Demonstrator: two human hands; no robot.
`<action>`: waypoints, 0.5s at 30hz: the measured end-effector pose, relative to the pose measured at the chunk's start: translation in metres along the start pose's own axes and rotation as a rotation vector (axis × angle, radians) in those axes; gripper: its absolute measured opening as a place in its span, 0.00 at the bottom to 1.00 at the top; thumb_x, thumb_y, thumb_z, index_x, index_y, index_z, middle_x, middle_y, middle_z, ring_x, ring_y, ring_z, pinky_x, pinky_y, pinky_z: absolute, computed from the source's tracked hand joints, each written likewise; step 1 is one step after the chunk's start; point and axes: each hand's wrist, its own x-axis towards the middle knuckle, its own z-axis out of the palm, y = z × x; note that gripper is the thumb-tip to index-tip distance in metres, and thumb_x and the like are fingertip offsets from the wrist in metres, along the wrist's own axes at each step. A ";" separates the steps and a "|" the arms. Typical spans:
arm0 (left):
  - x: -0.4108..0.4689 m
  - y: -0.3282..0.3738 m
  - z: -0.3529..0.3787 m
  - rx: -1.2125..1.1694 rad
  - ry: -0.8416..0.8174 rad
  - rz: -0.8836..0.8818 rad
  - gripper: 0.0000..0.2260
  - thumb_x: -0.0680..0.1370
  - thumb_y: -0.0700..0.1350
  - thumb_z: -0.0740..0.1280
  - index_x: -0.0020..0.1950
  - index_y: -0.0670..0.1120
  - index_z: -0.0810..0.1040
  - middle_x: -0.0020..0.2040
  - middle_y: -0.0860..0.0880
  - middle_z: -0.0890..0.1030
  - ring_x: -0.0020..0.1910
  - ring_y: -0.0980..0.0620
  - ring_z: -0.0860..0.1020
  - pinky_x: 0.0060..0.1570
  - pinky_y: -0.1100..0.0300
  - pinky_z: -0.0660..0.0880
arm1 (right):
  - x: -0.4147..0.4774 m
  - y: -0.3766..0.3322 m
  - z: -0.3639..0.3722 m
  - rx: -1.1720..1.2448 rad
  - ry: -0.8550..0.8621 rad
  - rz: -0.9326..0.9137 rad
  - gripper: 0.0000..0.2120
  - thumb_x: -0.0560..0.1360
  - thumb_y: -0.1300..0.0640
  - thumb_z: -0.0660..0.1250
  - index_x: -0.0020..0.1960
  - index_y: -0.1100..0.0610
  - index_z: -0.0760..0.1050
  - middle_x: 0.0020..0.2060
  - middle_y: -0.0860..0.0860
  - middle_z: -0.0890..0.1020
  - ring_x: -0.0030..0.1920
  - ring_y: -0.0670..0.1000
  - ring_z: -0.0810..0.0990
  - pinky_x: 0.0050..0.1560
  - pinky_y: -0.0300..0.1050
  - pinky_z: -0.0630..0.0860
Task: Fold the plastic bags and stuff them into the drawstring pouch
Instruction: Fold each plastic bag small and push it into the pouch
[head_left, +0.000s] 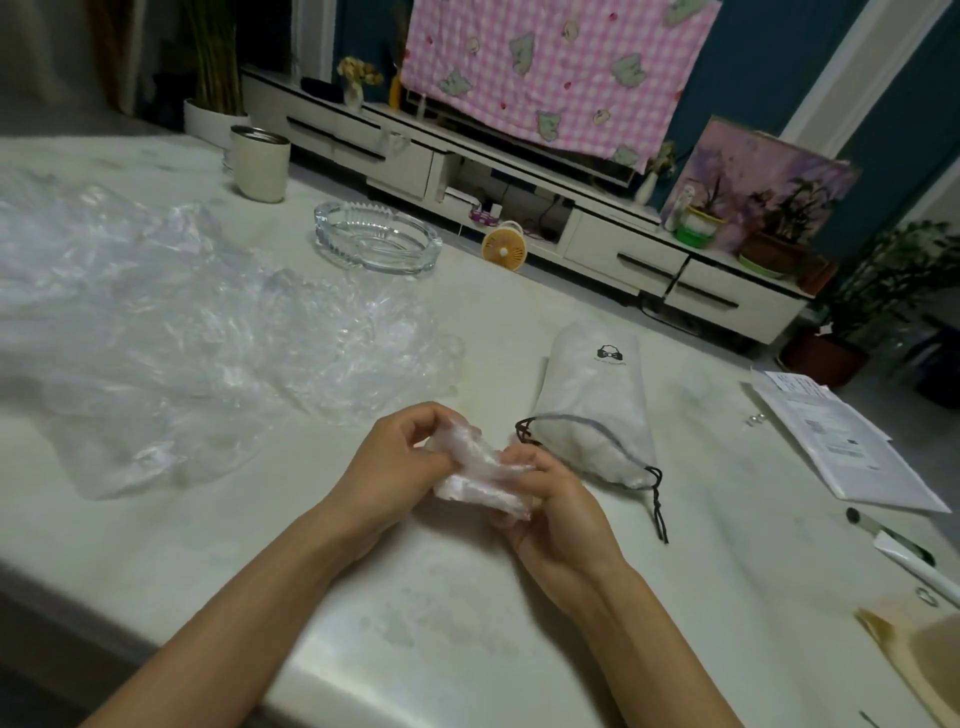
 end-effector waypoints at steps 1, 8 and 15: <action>0.000 0.001 0.001 -0.002 0.007 0.014 0.18 0.71 0.24 0.60 0.37 0.47 0.79 0.46 0.50 0.84 0.42 0.56 0.80 0.40 0.66 0.76 | 0.000 -0.002 -0.001 0.039 -0.015 0.004 0.18 0.68 0.74 0.56 0.29 0.56 0.76 0.32 0.55 0.78 0.31 0.50 0.73 0.29 0.37 0.66; -0.003 0.006 0.005 0.039 -0.063 0.091 0.18 0.65 0.31 0.60 0.24 0.52 0.77 0.45 0.52 0.82 0.38 0.61 0.79 0.31 0.71 0.70 | 0.000 -0.009 -0.011 -0.235 0.005 -0.042 0.03 0.69 0.59 0.68 0.42 0.58 0.76 0.40 0.56 0.80 0.38 0.52 0.79 0.35 0.42 0.73; -0.002 0.007 0.004 -0.003 -0.093 0.045 0.08 0.61 0.41 0.63 0.28 0.51 0.81 0.45 0.51 0.83 0.43 0.60 0.80 0.41 0.71 0.74 | -0.006 -0.015 -0.019 -0.470 -0.084 -0.005 0.08 0.70 0.68 0.69 0.47 0.58 0.78 0.38 0.54 0.78 0.34 0.50 0.75 0.36 0.42 0.70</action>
